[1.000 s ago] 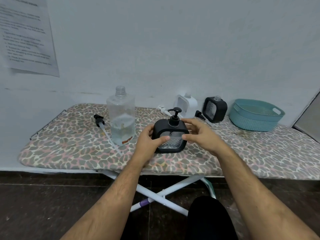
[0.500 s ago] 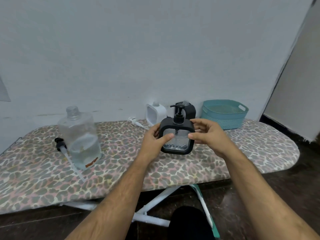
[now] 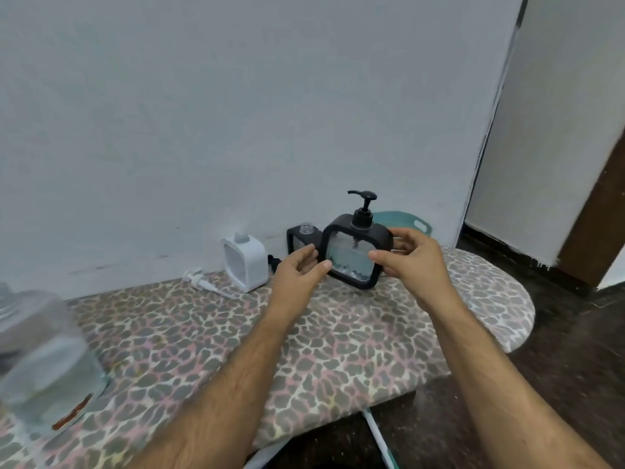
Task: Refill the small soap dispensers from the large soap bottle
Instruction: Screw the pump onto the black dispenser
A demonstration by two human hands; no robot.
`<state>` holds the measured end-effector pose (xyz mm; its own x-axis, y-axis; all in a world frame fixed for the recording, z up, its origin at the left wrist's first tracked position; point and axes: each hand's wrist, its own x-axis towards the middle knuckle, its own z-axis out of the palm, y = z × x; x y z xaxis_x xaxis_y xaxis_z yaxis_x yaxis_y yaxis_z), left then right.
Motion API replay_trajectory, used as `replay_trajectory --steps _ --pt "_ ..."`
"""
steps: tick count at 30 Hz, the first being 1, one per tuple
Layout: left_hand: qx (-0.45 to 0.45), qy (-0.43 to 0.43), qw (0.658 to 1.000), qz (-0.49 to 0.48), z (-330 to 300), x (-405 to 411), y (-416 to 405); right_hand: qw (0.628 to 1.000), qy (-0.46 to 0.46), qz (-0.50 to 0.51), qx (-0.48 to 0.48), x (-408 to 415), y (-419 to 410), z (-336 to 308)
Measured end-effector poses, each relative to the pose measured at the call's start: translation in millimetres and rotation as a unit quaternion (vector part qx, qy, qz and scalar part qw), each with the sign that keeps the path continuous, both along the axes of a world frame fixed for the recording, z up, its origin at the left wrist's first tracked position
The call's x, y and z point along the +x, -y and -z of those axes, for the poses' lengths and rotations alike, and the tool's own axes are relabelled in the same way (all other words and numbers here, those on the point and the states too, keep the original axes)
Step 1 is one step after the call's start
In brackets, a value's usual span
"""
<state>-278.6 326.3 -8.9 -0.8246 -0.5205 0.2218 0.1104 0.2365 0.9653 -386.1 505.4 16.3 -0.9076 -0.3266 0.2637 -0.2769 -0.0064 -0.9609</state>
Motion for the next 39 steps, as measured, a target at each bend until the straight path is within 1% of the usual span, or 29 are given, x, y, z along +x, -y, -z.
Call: replay_trajectory --steps 5,11,14,17,21,23,25,30,34,39 --pt "-0.069 0.027 0.997 0.026 -9.1 -41.3 -9.8 0.996 -0.017 0.087 -0.003 -49.2 -5.5 -16.6" --pt "-0.209 0.056 0.976 0.036 -10.3 -87.1 -19.8 0.984 -0.035 0.171 0.029 -108.4 -6.5 -29.8" --pt "-0.304 0.066 0.949 0.043 -5.9 -105.0 -24.7 0.976 -0.044 0.201 0.071 -131.8 -5.1 -30.6" --pt "-0.409 0.082 0.908 0.035 -4.6 -122.0 -29.4 0.965 -0.057 0.222 0.123 -148.3 0.7 -28.0" --pt "-0.49 0.11 0.864 0.022 -2.4 -141.2 -33.6 0.946 -0.074 0.232 0.214 -159.5 11.1 -21.1" --pt "-0.506 0.132 0.852 0.022 1.6 -145.8 -35.1 0.93 -0.093 0.234 0.269 -162.4 15.1 -16.5" --pt "-0.507 0.146 0.849 0.019 6.2 -148.4 -35.9 0.914 -0.109 0.236 0.311 -164.8 17.2 -11.8" --pt "-0.514 0.15 0.844 0.01 8.7 -150.6 -36.6 0.886 -0.128 0.242 0.374 -165.8 19.2 -4.7" --pt "-0.526 0.153 0.836 -0.008 7.2 -147.2 -38.4 0.875 -0.124 0.249 0.395 -163.9 21.8 -1.1" --pt "-0.517 0.156 0.842 -0.006 7.0 -145.9 -38.9 0.87 -0.118 0.256 0.405 -160.3 24.6 6.5"
